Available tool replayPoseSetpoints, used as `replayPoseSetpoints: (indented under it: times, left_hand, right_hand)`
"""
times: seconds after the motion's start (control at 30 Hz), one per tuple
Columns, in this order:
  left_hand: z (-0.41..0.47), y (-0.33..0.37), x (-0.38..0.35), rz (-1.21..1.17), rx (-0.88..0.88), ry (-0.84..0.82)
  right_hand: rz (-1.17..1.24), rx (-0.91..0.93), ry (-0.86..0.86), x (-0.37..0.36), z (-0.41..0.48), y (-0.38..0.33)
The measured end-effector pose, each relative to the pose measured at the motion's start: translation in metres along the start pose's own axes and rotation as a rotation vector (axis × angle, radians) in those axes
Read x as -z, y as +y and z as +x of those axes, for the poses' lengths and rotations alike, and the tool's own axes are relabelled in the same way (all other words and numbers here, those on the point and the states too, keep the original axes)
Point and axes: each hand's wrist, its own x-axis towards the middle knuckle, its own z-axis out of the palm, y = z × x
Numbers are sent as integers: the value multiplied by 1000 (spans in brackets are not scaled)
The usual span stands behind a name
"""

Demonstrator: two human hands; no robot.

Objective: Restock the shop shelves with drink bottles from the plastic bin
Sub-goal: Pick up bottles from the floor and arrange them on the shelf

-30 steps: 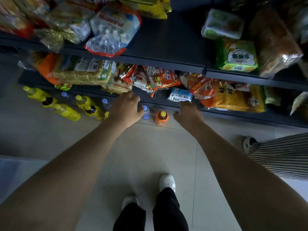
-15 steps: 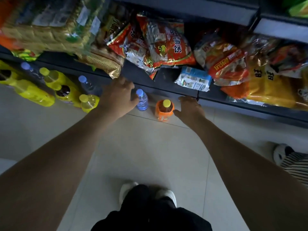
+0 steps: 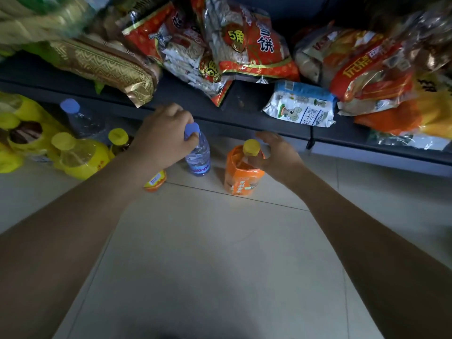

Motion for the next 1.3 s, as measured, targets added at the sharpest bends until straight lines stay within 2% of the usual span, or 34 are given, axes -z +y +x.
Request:
replayPoseSetpoints:
  times: [0.2, 0.3, 0.57, 0.77, 1.07, 1.3]
  left_hand:
    - [-18, 3, 2, 35, 5, -12]
    - [-32, 9, 13, 34, -65, 6]
    - [-66, 24, 40, 72, -217, 145]
    - [-70, 30, 49, 36, -202, 270]
    - [-62, 26, 34, -12, -145, 209]
    - [-34, 24, 64, 24, -153, 148]
  right_hand:
    - [213, 15, 71, -15, -5, 4]
    - [281, -6, 95, -22, -11, 5]
    - [333, -48, 128, -33, -13, 5]
    - [402, -26, 108, -31, -9, 5]
    - [451, -48, 150, -34, -4, 13]
    - [480, -111, 204, -13, -17, -2]
